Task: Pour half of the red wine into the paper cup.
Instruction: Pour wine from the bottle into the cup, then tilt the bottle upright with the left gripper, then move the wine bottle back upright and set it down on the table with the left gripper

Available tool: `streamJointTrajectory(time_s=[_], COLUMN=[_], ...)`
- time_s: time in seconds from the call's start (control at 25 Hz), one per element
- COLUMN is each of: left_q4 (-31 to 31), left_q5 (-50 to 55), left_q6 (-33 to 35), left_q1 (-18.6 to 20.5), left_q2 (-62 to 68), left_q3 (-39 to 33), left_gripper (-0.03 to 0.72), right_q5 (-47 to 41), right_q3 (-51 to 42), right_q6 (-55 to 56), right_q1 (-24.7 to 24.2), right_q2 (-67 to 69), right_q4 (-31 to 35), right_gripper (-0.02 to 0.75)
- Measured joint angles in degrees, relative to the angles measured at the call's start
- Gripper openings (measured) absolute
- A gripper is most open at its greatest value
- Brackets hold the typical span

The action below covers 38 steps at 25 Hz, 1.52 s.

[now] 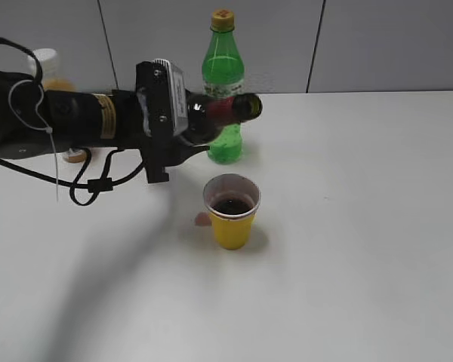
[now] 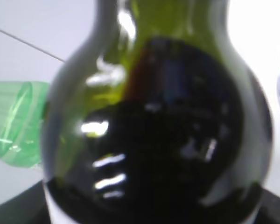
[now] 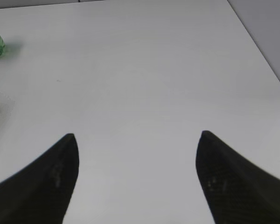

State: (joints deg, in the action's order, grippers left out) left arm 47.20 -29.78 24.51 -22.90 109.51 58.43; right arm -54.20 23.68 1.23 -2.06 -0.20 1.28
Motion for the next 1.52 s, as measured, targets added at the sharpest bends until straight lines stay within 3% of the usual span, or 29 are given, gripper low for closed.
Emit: streamJointTrajectory(time_s=[0.24,0.52,0.64,1.08,1.28,1.52], left_q4=[-1.3,-9.1,-12.4,-20.1,-21.4,-24.6], left_q5=[-4.3,-11.7,-16.9,-28.9,-28.9,-29.2], left_q6=[-14.6,-31.4,-35.4,-37.1,-31.4,-29.6], left_q1=[2.6,7.9,9.7,10.6,10.6,10.6], left_q2=[0.7,3.7,5.8,11.9,13.7,14.1], left_q3=[-0.4,-0.5,-0.5,-0.5,-0.5,-0.5], left_gripper=[0.544,0.544,0.544,0.544,0.544,0.544], right_q5=[0.0,0.0,0.0,0.0,0.0,0.0], right_q3=[0.0,0.0,0.0,0.0,0.0,0.0], right_q6=[0.0,0.0,0.0,0.0,0.0,0.0], right_q1=[0.0,0.0,0.0,0.0,0.0,0.0], right_q2=[0.0,0.0,0.0,0.0,0.0,0.0], right_q4=[0.0,0.0,0.0,0.0,0.0,0.0], right_gripper=[0.589,0.589,0.589,0.589,0.589,0.589])
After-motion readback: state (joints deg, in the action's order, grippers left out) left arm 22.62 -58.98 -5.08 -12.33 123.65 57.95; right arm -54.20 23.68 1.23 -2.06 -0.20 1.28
